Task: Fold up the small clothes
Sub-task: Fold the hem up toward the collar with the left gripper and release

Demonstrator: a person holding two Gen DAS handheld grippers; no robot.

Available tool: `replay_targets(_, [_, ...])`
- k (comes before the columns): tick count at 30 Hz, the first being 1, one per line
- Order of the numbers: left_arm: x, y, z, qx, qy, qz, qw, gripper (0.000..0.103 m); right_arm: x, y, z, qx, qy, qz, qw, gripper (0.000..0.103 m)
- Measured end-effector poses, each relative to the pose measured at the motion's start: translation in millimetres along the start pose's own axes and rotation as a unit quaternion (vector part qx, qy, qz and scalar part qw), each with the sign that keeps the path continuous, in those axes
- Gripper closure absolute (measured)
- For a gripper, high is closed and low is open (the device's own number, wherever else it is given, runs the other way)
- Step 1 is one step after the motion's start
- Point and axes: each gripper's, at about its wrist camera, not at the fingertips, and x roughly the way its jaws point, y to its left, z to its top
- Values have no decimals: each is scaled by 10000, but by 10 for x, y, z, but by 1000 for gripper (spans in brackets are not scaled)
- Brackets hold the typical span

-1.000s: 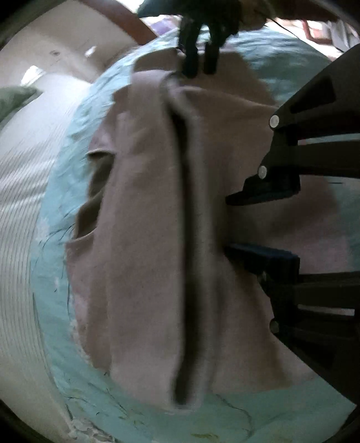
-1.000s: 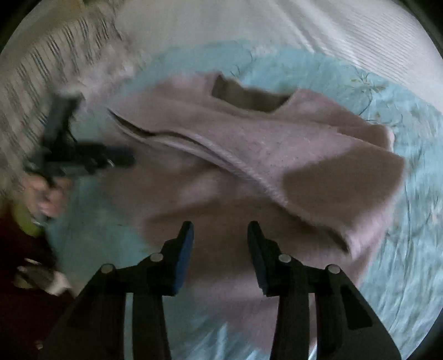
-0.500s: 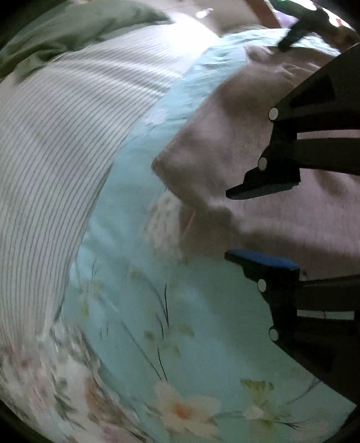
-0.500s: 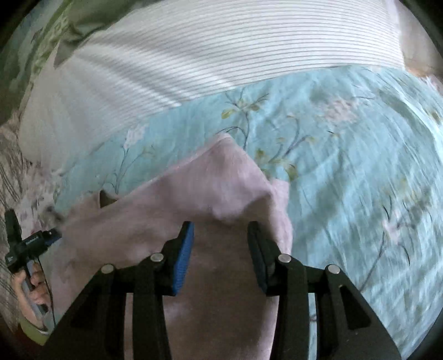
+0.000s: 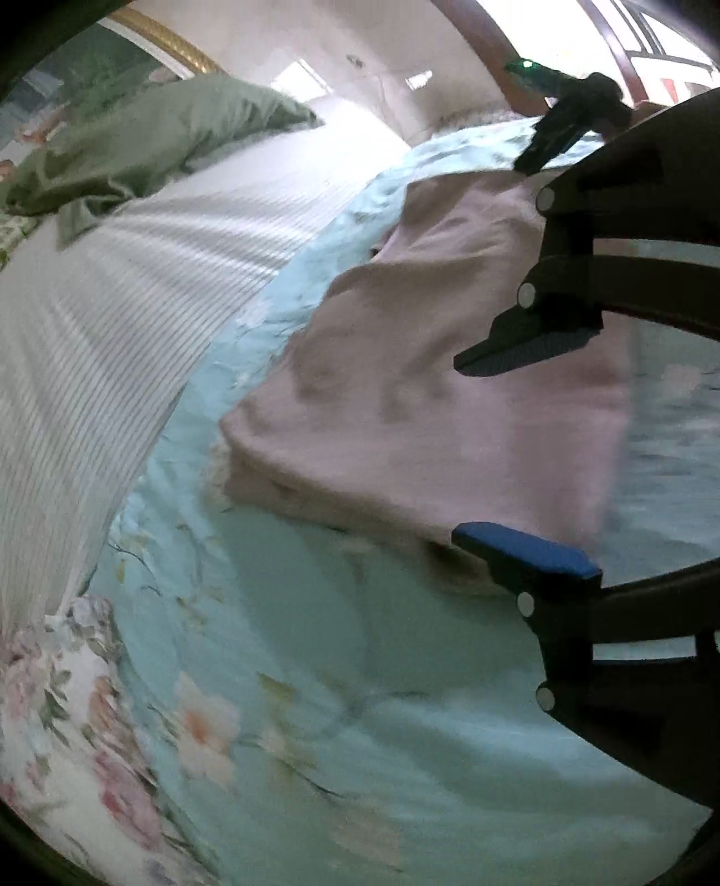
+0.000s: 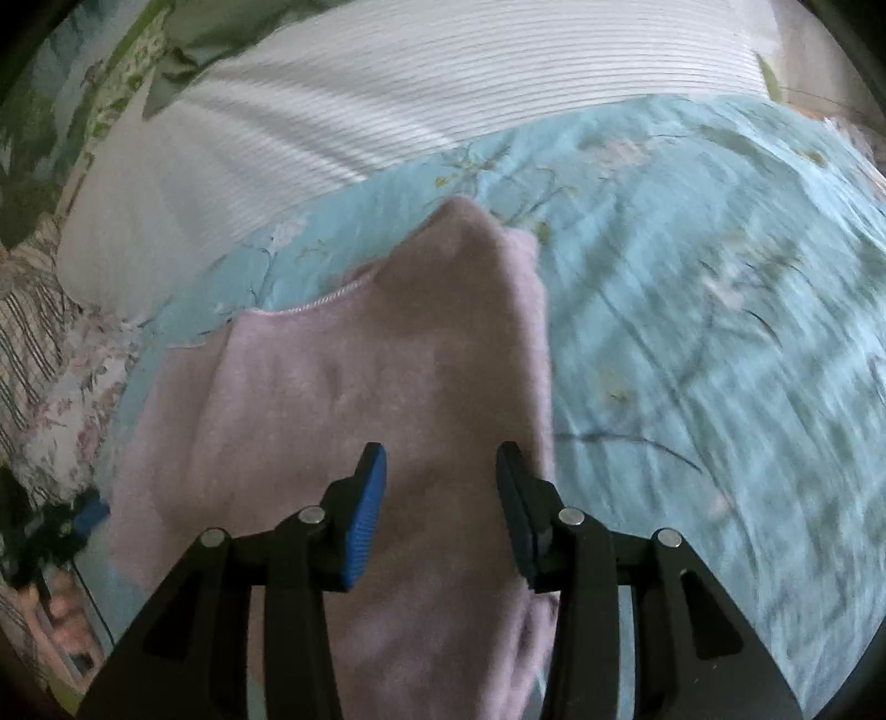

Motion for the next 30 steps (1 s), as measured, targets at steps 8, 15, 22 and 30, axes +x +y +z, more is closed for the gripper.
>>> replay_targets(8, [-221,164,-629,-405,263,-234,9986,43,-475,36,-258,171,-379,433,9982,60])
replay_targets(15, [24,196,-732,-995,333,-414,9936,29,-565,391,-460,-113,-320,962,9948,55])
replay_targets(22, [226,242,-564,-1472,-134,-352,9884,21,-579,498,-527,-146,-284,1173,9926,49])
replay_targets(30, [396,282,-264,-1659,-549,185,9844,42,-519,485,-512,-80,-179,1228,9922,48])
